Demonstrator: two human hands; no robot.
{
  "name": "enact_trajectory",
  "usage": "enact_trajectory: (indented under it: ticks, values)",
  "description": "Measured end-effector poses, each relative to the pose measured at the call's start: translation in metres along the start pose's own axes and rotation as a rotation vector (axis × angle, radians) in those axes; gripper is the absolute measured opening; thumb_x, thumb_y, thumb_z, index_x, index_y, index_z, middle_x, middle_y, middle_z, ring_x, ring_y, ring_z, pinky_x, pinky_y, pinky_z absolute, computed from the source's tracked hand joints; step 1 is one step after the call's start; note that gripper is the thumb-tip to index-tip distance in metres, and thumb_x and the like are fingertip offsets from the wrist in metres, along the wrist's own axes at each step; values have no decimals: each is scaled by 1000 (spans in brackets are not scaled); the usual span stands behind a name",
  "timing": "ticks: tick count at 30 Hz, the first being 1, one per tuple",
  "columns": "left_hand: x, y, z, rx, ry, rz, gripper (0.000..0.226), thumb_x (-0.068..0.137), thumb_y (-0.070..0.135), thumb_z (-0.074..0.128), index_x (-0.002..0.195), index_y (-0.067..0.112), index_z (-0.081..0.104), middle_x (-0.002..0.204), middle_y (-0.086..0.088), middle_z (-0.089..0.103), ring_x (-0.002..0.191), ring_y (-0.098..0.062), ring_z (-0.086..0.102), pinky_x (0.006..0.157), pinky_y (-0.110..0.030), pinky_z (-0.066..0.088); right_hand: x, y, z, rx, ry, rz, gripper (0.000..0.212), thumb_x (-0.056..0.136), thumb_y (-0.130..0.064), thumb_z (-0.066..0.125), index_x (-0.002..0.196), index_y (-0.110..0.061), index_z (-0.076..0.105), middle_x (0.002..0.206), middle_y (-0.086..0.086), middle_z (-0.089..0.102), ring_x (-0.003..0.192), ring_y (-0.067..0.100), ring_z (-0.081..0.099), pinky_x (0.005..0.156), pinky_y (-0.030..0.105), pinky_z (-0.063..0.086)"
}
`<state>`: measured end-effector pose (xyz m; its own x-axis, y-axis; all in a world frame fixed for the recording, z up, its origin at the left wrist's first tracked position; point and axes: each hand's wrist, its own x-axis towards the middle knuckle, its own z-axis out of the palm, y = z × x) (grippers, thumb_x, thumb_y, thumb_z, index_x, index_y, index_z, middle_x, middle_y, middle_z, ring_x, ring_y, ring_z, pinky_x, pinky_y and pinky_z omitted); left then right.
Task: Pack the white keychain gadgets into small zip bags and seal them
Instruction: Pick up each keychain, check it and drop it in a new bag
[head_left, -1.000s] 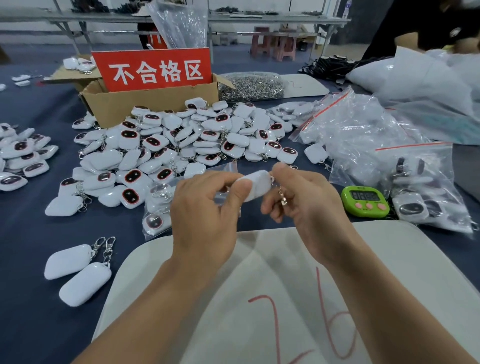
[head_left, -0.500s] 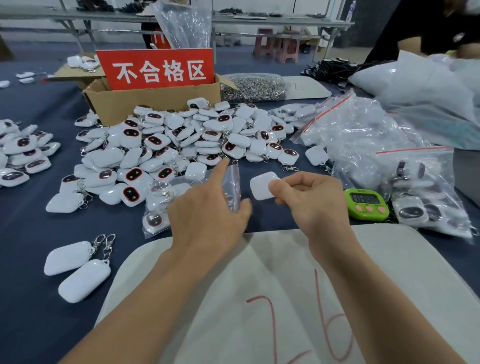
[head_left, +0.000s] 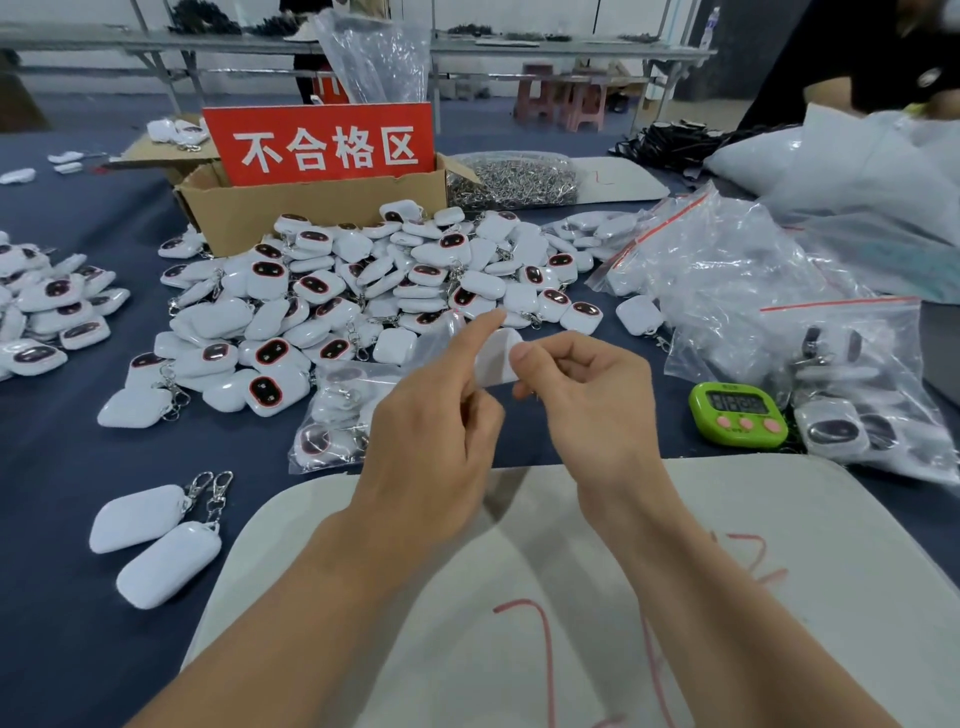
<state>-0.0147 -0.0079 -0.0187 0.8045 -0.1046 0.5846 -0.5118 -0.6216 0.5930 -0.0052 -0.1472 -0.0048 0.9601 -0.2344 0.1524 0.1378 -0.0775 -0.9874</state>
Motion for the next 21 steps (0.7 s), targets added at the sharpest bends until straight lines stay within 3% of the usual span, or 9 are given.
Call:
enact_trajectory:
  ticks: [5, 11, 13, 15, 17, 19, 21]
  values:
    - [-1, 0, 1, -39, 53, -97, 59, 94, 13, 50, 150, 30, 47, 66, 9, 46, 69, -13, 51, 65, -18, 41, 1, -2, -4, 107, 82, 5, 27, 93, -25, 75, 66, -21, 71, 59, -1, 65, 59, 12, 50, 57, 16, 43]
    - [2, 5, 1, -31, 63, -69, 54, 94, 15, 49, 148, 24, 50, 66, 11, 41, 67, -8, 47, 65, -14, 35, -2, 10, 5, -112, -67, 29, 21, 85, -35, 80, 68, -23, 75, 51, -6, 61, 47, 6, 46, 48, 18, 37]
    - [2, 7, -2, -40, 63, -36, 53, 95, 13, 47, 147, 23, 52, 68, 12, 40, 67, -8, 46, 66, -15, 34, -1, 10, 9, -151, -144, -4, 21, 89, -32, 74, 72, -22, 76, 53, 1, 62, 52, 5, 47, 51, 26, 41]
    - [2, 9, -5, -72, 98, -7, 52, 96, 9, 47, 145, 22, 54, 69, 12, 40, 67, -9, 44, 67, -13, 34, -1, 8, 13, -224, -290, -50, 25, 92, -31, 60, 76, -19, 75, 68, 13, 66, 63, 15, 51, 61, 43, 51]
    - [2, 9, -8, -87, 172, 15, 50, 95, 4, 47, 142, 19, 56, 68, 11, 40, 65, -7, 44, 67, -11, 35, -1, 5, 17, -256, -431, -81, 27, 92, -27, 52, 83, -32, 77, 76, 1, 72, 74, 19, 62, 76, 45, 56]
    - [4, 8, -9, -99, 260, 15, 47, 95, 2, 48, 137, 20, 58, 67, 10, 42, 64, -7, 45, 66, -11, 36, 1, 3, 15, -132, -373, -83, 28, 92, -24, 56, 96, -37, 80, 84, -7, 77, 81, 12, 68, 83, 35, 57]
    - [6, 5, -13, -147, 353, -21, 46, 96, 2, 47, 134, 26, 58, 69, 9, 44, 64, -10, 46, 63, -16, 38, 9, 1, 3, 51, -125, -107, 23, 88, -22, 62, 92, -29, 84, 77, -4, 76, 71, 6, 64, 74, 21, 52]
